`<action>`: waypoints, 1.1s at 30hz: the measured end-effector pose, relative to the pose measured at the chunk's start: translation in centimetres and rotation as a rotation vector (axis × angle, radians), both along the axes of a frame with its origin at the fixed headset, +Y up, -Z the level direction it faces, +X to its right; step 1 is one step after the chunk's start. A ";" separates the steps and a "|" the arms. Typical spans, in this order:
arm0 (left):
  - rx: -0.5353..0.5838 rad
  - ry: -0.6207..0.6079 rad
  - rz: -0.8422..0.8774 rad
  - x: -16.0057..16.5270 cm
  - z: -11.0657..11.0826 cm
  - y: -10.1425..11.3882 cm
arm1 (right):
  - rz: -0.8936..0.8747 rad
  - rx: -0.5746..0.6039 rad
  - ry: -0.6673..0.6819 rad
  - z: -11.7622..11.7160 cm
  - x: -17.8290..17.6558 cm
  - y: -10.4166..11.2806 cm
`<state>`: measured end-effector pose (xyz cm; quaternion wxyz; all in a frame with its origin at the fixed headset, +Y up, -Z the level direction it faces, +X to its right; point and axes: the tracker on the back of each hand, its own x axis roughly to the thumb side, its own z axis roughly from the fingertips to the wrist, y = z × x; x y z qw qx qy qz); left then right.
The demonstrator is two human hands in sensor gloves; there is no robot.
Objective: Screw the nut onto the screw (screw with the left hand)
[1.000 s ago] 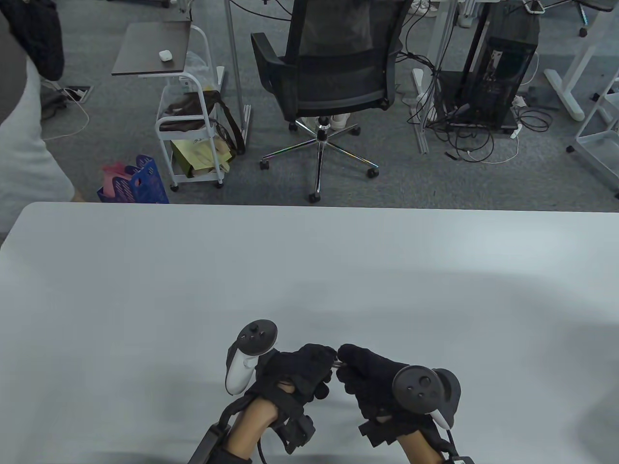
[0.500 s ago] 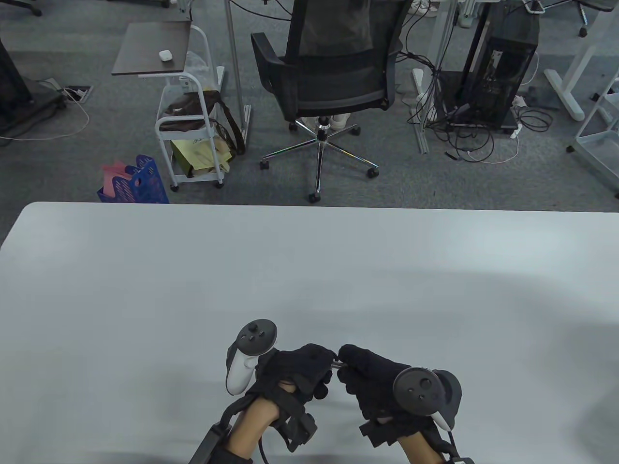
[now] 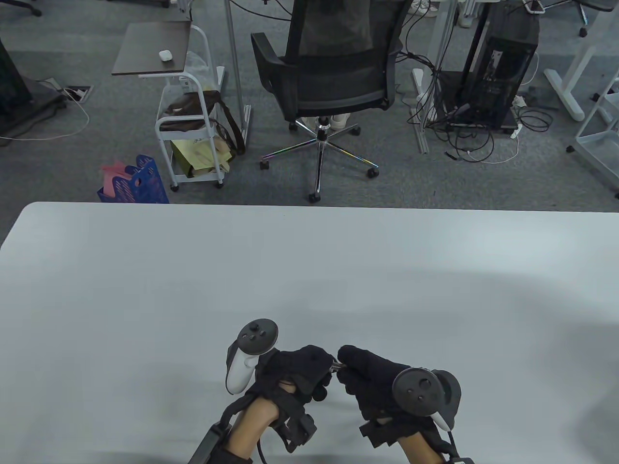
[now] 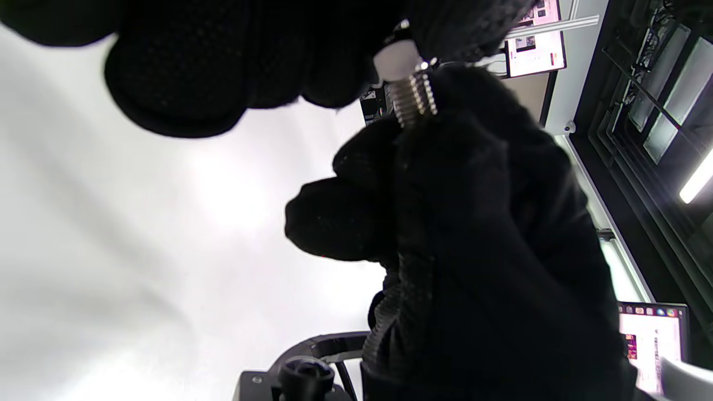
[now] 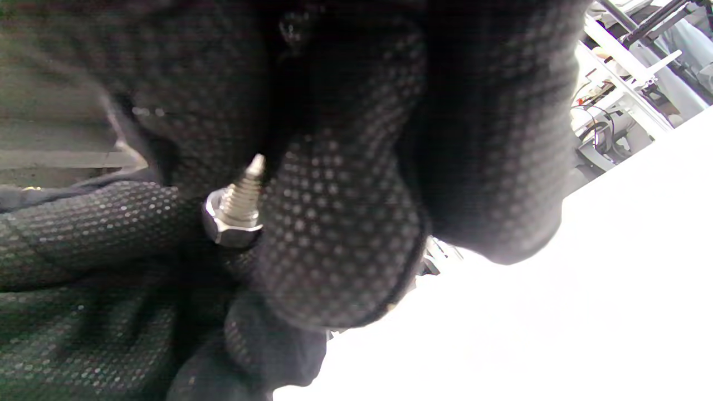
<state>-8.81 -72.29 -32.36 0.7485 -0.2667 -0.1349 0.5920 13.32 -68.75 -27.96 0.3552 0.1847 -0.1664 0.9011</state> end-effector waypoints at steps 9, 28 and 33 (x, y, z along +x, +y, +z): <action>-0.008 0.028 0.001 -0.2 0.0 -0.4 | 0.011 0.001 0.001 0.0 0.0 0.0; 0.014 -0.025 -0.011 0.3 0.2 0.4 | 0.006 0.003 0.008 0.0 0.0 0.0; -0.010 0.007 0.045 -0.2 0.1 0.0 | 0.002 0.006 0.004 0.0 0.0 0.1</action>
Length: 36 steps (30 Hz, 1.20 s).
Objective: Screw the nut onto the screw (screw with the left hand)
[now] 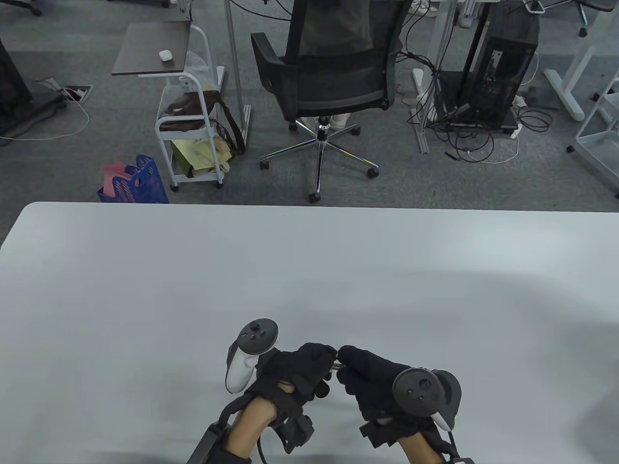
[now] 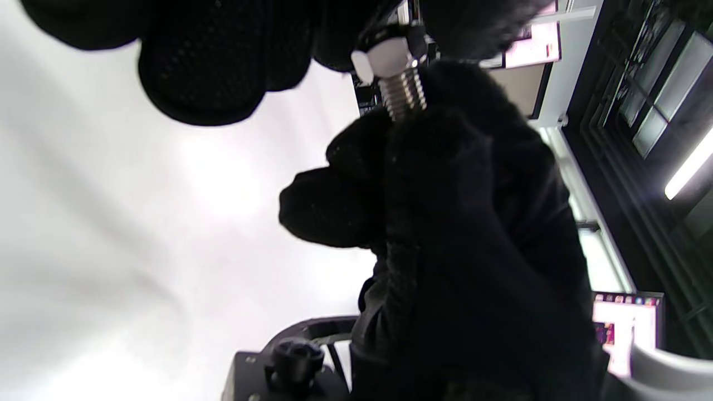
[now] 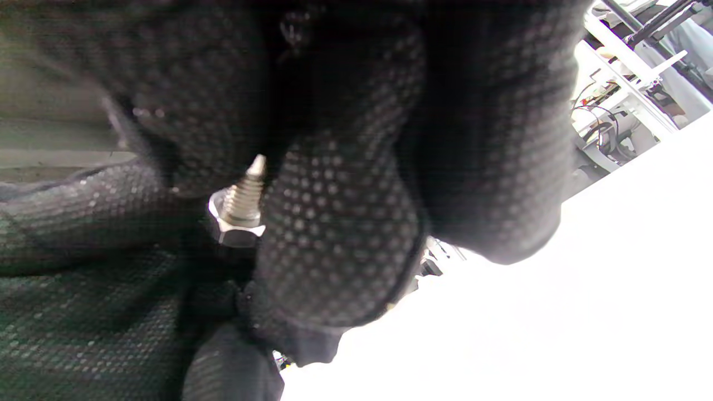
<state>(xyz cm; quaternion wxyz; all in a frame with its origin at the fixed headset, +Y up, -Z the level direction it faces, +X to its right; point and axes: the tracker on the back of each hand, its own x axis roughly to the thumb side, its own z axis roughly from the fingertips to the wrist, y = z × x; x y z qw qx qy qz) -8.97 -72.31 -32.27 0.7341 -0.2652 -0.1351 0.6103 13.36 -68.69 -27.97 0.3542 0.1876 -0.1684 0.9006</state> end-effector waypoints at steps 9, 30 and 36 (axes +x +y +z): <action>0.022 -0.028 -0.055 0.4 0.1 0.3 | -0.002 -0.004 0.002 0.0 0.0 0.0; 0.015 0.007 -0.037 0.1 0.0 0.0 | -0.010 0.004 -0.002 0.1 0.1 0.1; 0.025 -0.032 -0.047 0.4 0.0 0.4 | -0.005 0.004 0.003 0.1 0.0 0.1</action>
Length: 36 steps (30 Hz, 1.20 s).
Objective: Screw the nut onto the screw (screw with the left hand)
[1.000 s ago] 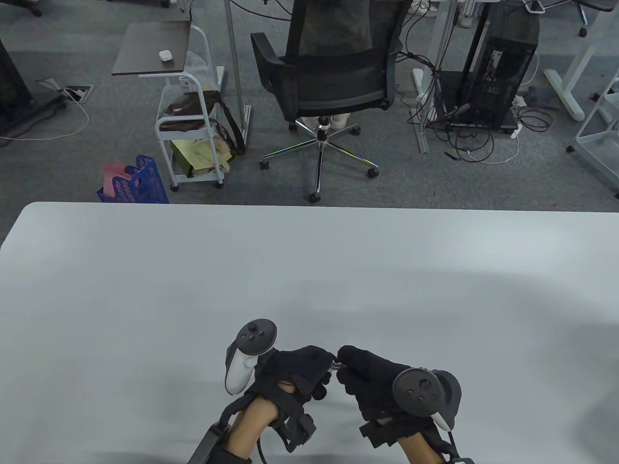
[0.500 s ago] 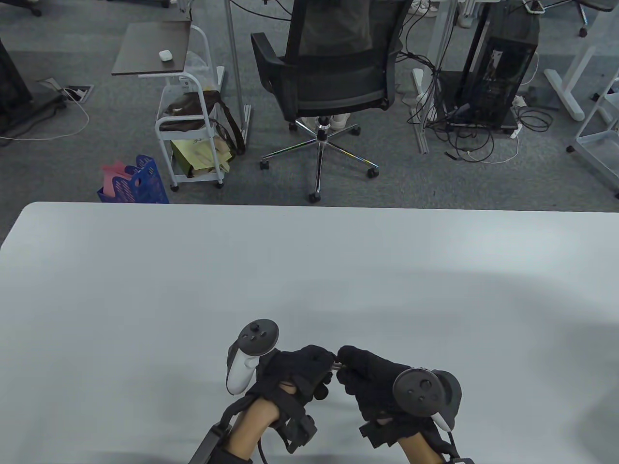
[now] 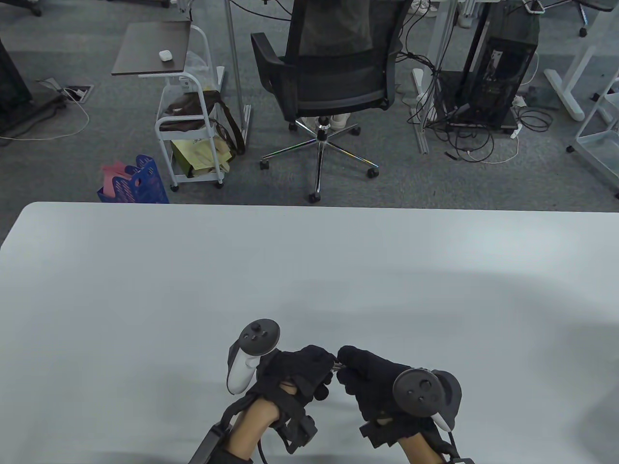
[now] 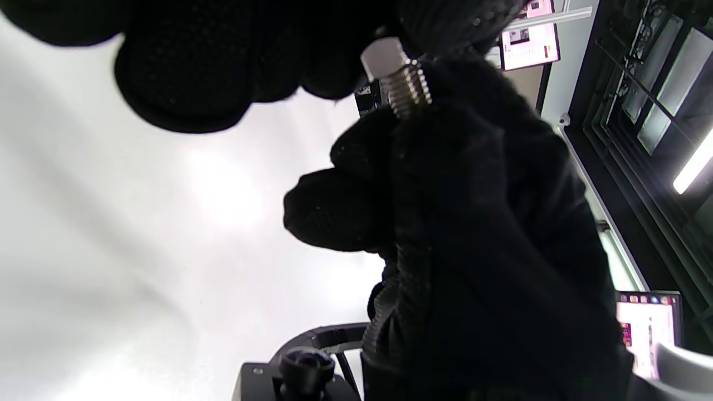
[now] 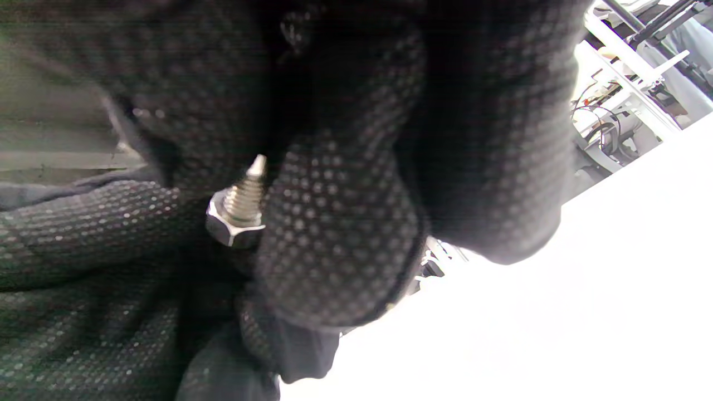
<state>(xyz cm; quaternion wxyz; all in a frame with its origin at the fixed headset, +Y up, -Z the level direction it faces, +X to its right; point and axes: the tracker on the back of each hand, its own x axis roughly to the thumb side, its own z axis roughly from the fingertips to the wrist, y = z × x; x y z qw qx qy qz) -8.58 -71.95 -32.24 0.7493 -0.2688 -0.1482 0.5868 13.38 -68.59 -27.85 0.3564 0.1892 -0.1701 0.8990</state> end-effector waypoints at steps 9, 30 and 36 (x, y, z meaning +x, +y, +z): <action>-0.013 0.028 0.012 -0.1 0.0 -0.4 | 0.002 0.001 -0.004 0.0 0.0 0.0; -0.032 0.033 0.035 -0.2 0.0 -0.7 | -0.012 -0.008 -0.002 -0.1 0.0 0.0; -0.034 -0.036 0.019 0.1 0.1 -0.4 | -0.015 -0.012 -0.002 -0.1 0.1 0.0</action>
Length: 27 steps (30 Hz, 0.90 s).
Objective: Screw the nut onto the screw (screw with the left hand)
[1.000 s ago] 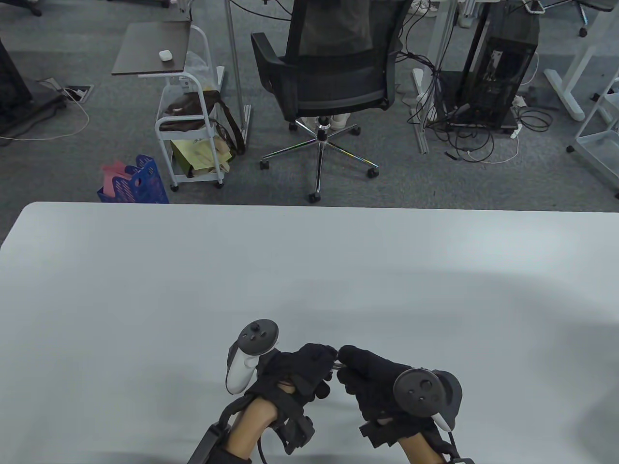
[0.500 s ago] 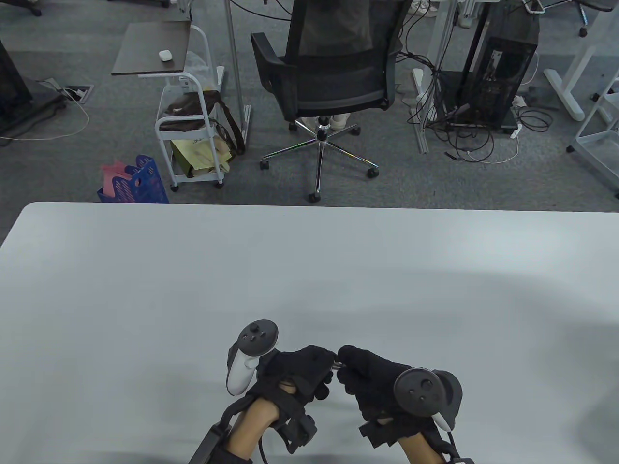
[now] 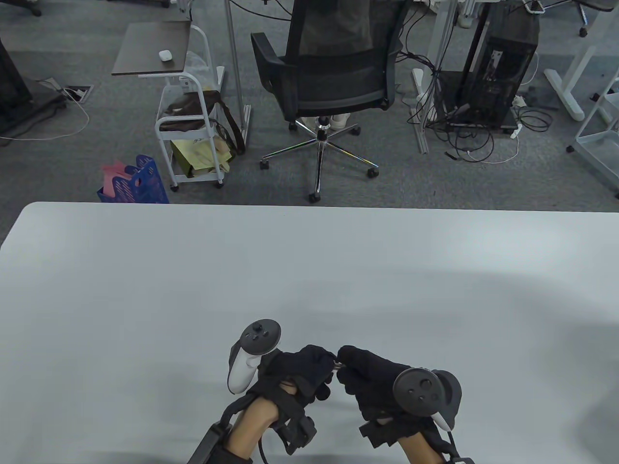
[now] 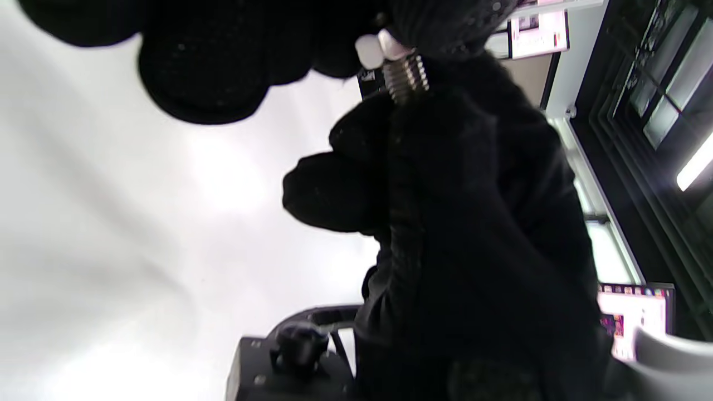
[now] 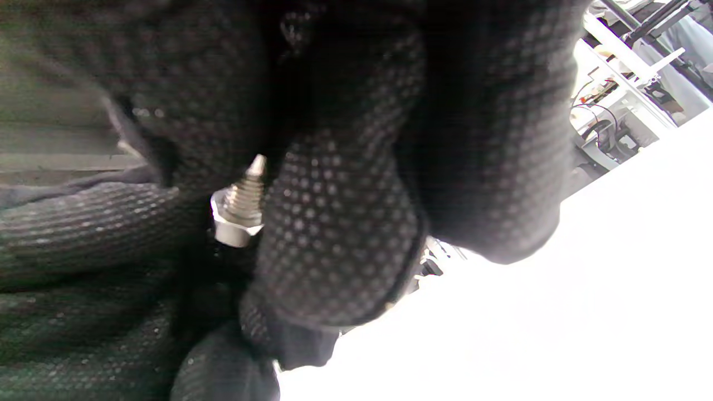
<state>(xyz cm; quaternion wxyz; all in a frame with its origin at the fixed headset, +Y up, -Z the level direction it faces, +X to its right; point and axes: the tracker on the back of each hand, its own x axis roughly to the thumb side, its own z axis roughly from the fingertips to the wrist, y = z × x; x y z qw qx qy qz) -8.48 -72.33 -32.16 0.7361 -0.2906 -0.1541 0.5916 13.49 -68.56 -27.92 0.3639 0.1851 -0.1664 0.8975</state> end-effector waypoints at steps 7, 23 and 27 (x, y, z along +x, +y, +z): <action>0.007 0.063 0.008 -0.1 0.0 -0.2 | 0.017 0.008 0.001 0.0 -0.1 0.0; -0.006 0.013 0.042 -0.1 -0.1 0.0 | 0.000 0.003 -0.002 0.0 -0.1 0.1; 0.004 0.070 0.027 -0.3 0.0 -0.1 | 0.002 -0.002 -0.005 0.0 0.0 0.0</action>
